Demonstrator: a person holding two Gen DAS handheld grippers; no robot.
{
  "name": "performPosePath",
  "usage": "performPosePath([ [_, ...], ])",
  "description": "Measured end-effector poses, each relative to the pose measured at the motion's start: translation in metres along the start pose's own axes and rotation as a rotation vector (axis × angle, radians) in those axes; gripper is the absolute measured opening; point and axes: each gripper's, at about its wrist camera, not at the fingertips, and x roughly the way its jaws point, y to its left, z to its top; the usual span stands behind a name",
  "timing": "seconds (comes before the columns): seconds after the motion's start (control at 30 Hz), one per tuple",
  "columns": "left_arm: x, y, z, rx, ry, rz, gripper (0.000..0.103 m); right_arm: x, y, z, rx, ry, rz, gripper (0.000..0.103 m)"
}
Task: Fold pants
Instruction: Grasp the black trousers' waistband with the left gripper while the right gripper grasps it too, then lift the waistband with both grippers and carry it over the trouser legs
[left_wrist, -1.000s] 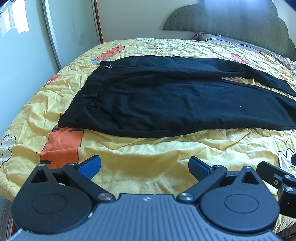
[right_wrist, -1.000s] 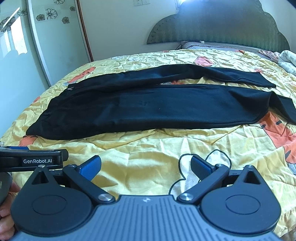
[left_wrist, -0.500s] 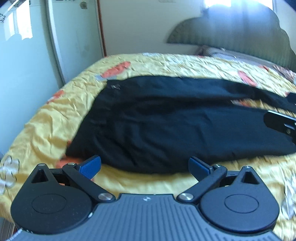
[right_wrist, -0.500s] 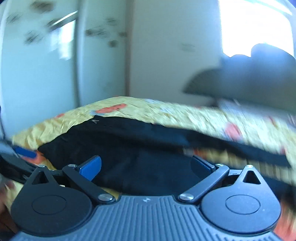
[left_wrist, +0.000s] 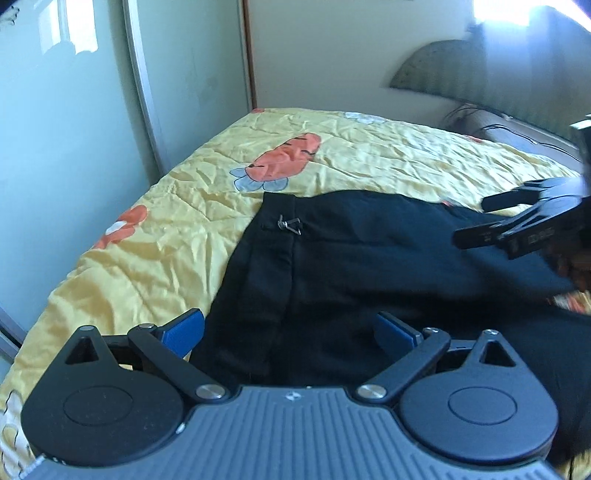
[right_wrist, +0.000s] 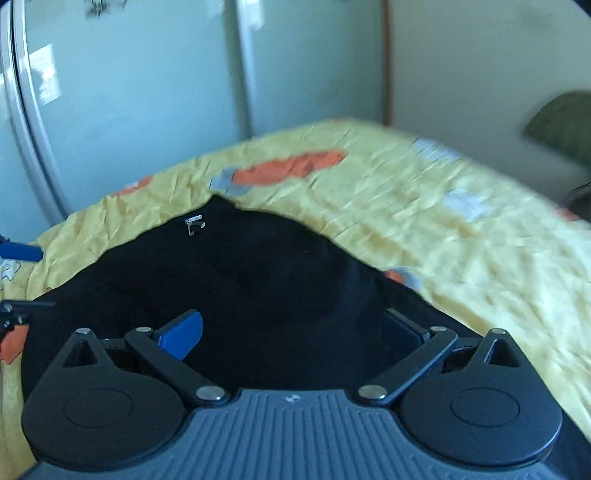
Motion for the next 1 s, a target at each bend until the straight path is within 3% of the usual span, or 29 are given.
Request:
performPosePath([
  [0.13,0.024,0.002,0.022,-0.022,0.021,0.013,0.1,0.056,-0.023,0.028,-0.035,0.043,0.107,0.092],
  [0.23,0.042,0.001,0.034,-0.028,0.033,0.033,0.1,0.091,-0.038,0.044,-0.067,0.086,0.156,0.09],
  [0.33,0.058,0.001,0.045,-0.05,0.055,0.031,0.1,0.116,-0.046,0.054,-0.104,0.137,0.194,0.08],
  [0.4,0.071,0.003,0.055,-0.093,0.07,0.02,0.1,0.124,-0.055,0.06,-0.09,0.132,0.252,0.066],
  [0.43,0.076,0.004,0.06,-0.116,0.078,0.013,0.1,0.125,-0.058,0.063,-0.085,0.137,0.267,0.049],
  [0.5,0.091,0.01,0.073,-0.2,0.102,-0.034,0.1,0.125,-0.057,0.066,-0.095,0.155,0.281,0.023],
  [0.57,0.108,0.02,0.084,-0.307,0.14,-0.089,0.099,0.116,-0.042,0.061,-0.183,0.135,0.226,0.008],
  [0.73,0.146,0.047,0.098,-0.621,0.262,-0.3,0.099,0.072,0.029,0.03,-0.498,0.013,0.008,0.006],
  [0.87,0.165,0.055,0.099,-0.766,0.34,-0.438,0.098,0.042,0.085,0.0,-0.736,-0.08,-0.126,0.006],
  [0.97,0.17,0.057,0.094,-0.818,0.366,-0.489,0.085,0.031,0.11,-0.021,-0.85,-0.133,-0.188,0.006],
  [1.0,0.17,0.057,0.092,-0.824,0.379,-0.492,0.075,0.029,0.114,-0.025,-0.864,-0.143,-0.194,0.006],
])
